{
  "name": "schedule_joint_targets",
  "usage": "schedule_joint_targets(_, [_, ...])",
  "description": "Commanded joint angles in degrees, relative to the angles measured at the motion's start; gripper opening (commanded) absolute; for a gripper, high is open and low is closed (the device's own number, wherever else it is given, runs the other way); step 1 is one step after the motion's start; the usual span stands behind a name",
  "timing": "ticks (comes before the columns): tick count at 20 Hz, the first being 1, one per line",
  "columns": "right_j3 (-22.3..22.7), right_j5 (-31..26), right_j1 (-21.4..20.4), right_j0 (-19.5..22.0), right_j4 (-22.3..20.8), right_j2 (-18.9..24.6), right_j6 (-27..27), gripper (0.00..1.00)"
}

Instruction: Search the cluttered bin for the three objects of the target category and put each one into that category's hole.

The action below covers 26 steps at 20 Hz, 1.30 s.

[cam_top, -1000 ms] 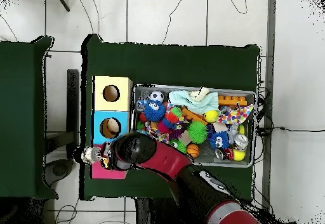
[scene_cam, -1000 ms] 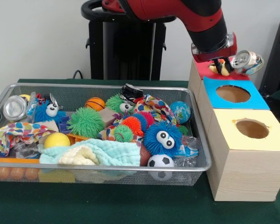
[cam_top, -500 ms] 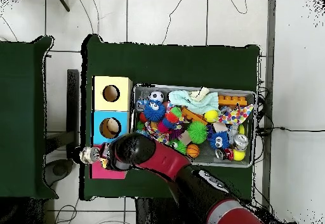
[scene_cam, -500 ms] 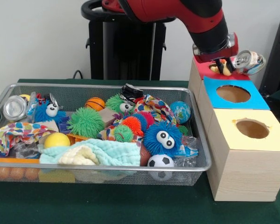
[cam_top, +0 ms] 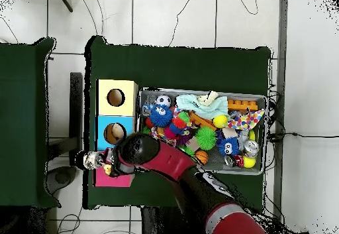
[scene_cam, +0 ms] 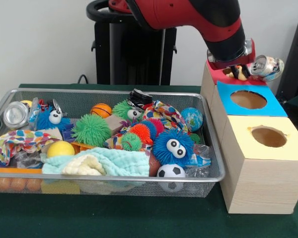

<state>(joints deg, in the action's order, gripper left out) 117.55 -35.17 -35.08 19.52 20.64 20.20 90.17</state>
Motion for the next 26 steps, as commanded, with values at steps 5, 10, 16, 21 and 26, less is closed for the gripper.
schedule_joint_targets(5, [-12.06,9.78,16.15,-6.88,-1.39,-10.13,14.13,0.0])
schedule_joint_targets(10, [-13.81,6.63,16.44,-8.78,-2.16,-12.53,14.86,0.0])
schedule_joint_targets(16, [-15.85,0.91,18.06,-9.34,-2.06,-14.16,14.19,0.0])
schedule_joint_targets(21, [-17.78,-4.41,18.91,-9.82,-1.96,-15.14,13.91,0.0])
schedule_joint_targets(26, [-19.46,-6.66,19.18,-11.32,-2.63,-17.65,15.53,0.0])
